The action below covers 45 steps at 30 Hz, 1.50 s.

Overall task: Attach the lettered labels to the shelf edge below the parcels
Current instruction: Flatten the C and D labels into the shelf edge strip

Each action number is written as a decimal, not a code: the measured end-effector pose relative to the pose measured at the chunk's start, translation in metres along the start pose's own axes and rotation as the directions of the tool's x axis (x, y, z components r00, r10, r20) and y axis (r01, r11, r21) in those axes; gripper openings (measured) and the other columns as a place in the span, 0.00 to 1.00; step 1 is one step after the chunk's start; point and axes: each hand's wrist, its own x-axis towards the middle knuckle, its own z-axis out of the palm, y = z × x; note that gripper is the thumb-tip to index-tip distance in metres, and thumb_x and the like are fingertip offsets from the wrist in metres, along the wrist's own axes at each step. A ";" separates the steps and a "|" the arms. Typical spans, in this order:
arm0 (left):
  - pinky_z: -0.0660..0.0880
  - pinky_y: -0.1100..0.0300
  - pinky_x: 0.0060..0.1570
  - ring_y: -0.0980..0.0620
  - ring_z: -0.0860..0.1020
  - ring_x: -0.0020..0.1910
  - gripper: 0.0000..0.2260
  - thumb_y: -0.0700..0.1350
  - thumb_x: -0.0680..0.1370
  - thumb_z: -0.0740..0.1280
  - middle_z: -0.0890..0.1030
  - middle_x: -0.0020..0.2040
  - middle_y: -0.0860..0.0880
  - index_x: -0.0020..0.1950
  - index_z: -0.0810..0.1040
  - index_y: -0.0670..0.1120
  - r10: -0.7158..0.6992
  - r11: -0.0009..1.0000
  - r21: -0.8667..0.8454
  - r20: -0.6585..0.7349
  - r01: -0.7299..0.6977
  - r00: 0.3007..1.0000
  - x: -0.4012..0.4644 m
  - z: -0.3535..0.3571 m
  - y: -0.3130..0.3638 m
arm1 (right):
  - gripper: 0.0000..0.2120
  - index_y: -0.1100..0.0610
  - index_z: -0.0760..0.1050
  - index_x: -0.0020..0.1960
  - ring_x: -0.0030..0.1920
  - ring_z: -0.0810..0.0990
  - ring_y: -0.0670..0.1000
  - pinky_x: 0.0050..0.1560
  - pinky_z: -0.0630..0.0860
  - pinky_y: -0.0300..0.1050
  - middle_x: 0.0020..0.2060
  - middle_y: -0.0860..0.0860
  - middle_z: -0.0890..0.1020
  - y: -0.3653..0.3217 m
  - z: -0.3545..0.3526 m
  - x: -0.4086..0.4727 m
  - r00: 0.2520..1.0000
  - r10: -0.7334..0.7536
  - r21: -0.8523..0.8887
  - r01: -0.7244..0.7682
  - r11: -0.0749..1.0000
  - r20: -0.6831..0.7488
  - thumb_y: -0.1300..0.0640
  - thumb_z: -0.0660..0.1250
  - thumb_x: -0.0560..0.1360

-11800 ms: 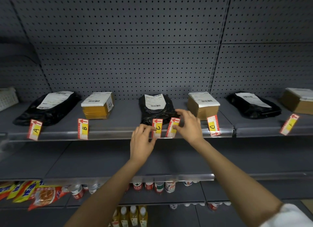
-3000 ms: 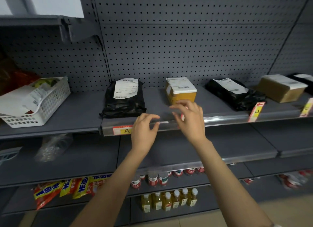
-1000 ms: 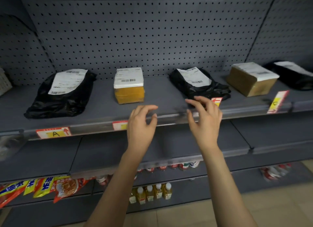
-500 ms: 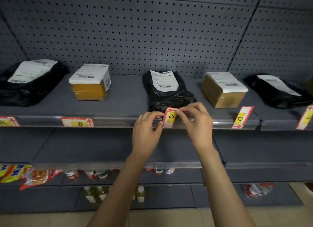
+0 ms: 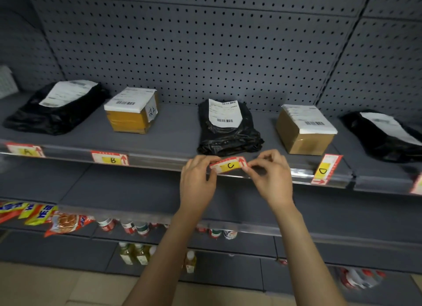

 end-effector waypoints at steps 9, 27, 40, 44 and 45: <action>0.71 0.59 0.52 0.51 0.73 0.55 0.15 0.36 0.74 0.63 0.78 0.55 0.50 0.59 0.77 0.48 0.007 1.000 0.009 0.024 -0.007 1.000 0.004 -0.007 -0.006 | 0.14 0.49 0.78 0.54 0.53 0.74 0.52 0.55 0.70 0.49 0.52 0.51 0.76 -0.018 0.006 -0.018 0.992 0.039 -0.003 -0.039 0.999 -0.123 0.52 0.73 0.69; 0.62 0.60 0.56 0.50 0.75 0.51 0.14 0.36 0.71 0.64 0.79 0.51 0.52 0.52 0.78 0.51 0.194 0.977 0.096 -0.007 -0.193 0.981 -0.006 0.007 0.013 | 0.13 0.49 0.76 0.57 0.56 0.74 0.51 0.55 0.60 0.38 0.56 0.50 0.76 0.000 -0.014 -0.035 0.985 -0.046 -0.099 0.030 0.995 -0.168 0.59 0.66 0.74; 0.74 0.50 0.53 0.51 0.75 0.54 0.16 0.40 0.72 0.67 0.78 0.53 0.50 0.59 0.75 0.51 0.197 0.973 -0.162 0.226 -0.163 0.954 -0.002 0.105 0.110 | 0.22 0.51 0.69 0.67 0.64 0.70 0.53 0.61 0.65 0.47 0.66 0.53 0.70 0.087 -0.108 -0.006 0.939 0.137 -0.048 -0.160 0.986 -0.315 0.60 0.66 0.74; 0.73 0.53 0.55 0.50 0.74 0.57 0.20 0.43 0.72 0.69 0.77 0.57 0.50 0.63 0.72 0.53 0.243 0.967 -0.131 0.221 -0.218 0.944 0.014 0.139 0.157 | 0.22 0.51 0.69 0.66 0.60 0.74 0.56 0.60 0.69 0.51 0.61 0.53 0.76 0.125 -0.126 -0.006 0.979 0.157 -0.068 -0.166 0.984 -0.131 0.59 0.67 0.73; 0.73 0.54 0.53 0.50 0.74 0.57 0.18 0.43 0.72 0.68 0.78 0.56 0.50 0.61 0.73 0.53 0.253 0.967 -0.103 0.236 -0.235 0.938 0.019 0.147 0.167 | 0.21 0.51 0.71 0.65 0.59 0.74 0.56 0.59 0.69 0.51 0.60 0.53 0.76 0.132 -0.129 -0.006 0.987 0.134 -0.073 -0.141 0.987 -0.091 0.58 0.67 0.73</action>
